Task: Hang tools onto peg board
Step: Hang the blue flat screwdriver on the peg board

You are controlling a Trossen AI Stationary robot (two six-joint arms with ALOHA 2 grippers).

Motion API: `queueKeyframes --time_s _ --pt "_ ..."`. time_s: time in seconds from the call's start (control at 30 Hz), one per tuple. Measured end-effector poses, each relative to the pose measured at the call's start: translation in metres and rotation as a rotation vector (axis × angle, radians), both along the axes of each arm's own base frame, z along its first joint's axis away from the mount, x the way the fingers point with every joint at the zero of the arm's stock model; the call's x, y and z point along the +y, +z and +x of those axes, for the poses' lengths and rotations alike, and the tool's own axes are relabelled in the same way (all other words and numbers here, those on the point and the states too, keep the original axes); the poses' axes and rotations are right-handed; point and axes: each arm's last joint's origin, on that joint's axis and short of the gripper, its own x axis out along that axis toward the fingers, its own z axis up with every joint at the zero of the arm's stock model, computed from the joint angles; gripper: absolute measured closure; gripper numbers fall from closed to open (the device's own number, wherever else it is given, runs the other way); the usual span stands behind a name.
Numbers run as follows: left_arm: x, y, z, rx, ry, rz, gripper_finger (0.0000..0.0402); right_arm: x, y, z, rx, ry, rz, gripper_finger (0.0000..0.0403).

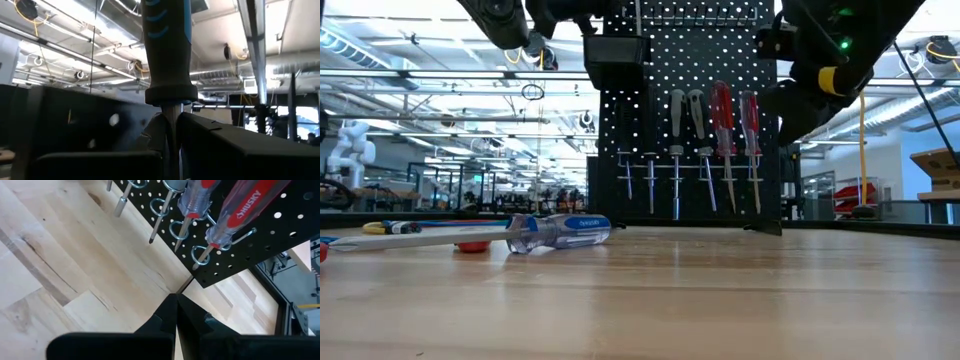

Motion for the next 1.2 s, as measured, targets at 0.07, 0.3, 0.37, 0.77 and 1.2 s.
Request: queueKeyframes --time_s 0.07,0.3,0.37,0.77,1.2 --pt "0.003 -0.002 0.001 0.006 0.009 -0.003 0.0367 0.002 0.000 -0.001 0.000 0.006 0.001 0.0403" --pt "0.006 -0.004 0.001 0.025 0.014 -0.009 0.0367 0.003 0.000 0.000 -0.006 0.008 0.006 0.0403" --pt "0.006 -0.005 0.001 0.031 0.014 -0.011 0.0367 0.003 0.000 0.000 -0.007 0.008 0.006 0.0403" --pt "-0.005 -0.011 0.003 0.099 0.113 -0.045 0.0360 0.004 0.000 0.000 -0.007 0.012 0.007 0.0403" --pt "-0.015 -0.014 0.006 0.155 0.167 -0.069 0.0352 0.005 0.000 0.001 -0.023 0.015 0.014 0.0403"
